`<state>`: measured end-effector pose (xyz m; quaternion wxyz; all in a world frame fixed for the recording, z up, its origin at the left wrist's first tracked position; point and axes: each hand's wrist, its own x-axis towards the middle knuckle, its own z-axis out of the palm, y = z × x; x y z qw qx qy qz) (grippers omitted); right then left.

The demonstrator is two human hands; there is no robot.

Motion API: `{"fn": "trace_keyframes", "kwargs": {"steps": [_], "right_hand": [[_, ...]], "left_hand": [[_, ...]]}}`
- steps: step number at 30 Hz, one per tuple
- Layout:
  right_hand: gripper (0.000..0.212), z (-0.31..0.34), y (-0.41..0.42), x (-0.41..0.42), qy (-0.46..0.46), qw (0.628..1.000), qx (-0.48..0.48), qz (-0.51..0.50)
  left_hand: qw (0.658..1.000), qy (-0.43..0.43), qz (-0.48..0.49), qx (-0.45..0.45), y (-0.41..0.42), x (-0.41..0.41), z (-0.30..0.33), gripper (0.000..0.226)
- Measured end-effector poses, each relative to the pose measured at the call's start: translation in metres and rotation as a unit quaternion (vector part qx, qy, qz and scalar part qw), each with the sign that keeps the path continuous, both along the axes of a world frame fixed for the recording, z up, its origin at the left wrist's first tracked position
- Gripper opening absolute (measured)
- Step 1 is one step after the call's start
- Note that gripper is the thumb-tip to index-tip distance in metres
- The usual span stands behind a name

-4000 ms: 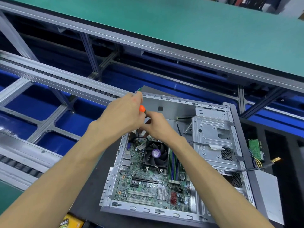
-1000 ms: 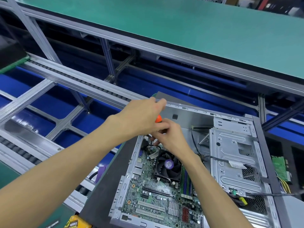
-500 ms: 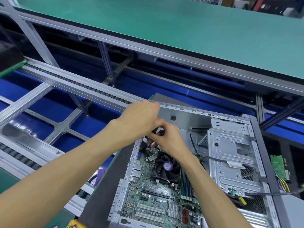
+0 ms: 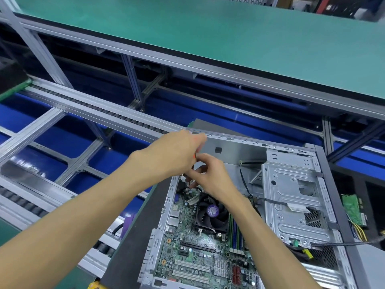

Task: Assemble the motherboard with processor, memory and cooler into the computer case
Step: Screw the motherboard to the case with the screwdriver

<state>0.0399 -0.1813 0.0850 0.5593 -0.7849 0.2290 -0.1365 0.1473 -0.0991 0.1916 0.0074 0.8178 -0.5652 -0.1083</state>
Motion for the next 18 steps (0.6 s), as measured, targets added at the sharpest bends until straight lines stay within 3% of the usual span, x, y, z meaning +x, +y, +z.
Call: {"fn": "trace_keyframes", "kwargs": {"steps": [3, 7, 12, 18], "right_hand": [[0.012, -0.002, -0.002, -0.001, 0.012, 1.000, 0.013, -0.016], [0.017, -0.003, -0.002, -0.001, 0.007, 1.000, 0.004, -0.017], [0.013, -0.004, -0.004, -0.001, 0.007, 1.000, -0.012, -0.014], [0.016, -0.010, -0.002, -0.001, -0.001, 0.999, -0.022, -0.026]], "left_hand": [[0.997, 0.065, -0.033, 0.027, 0.003, 0.006, 0.007, 0.024], [0.997, -0.059, 0.035, -0.028, 0.001, 0.006, -0.001, 0.044], [0.997, -0.014, 0.017, -0.070, -0.003, 0.012, -0.012, 0.028], [0.993, 0.003, -0.036, -0.111, 0.005, 0.019, -0.017, 0.028]]}}
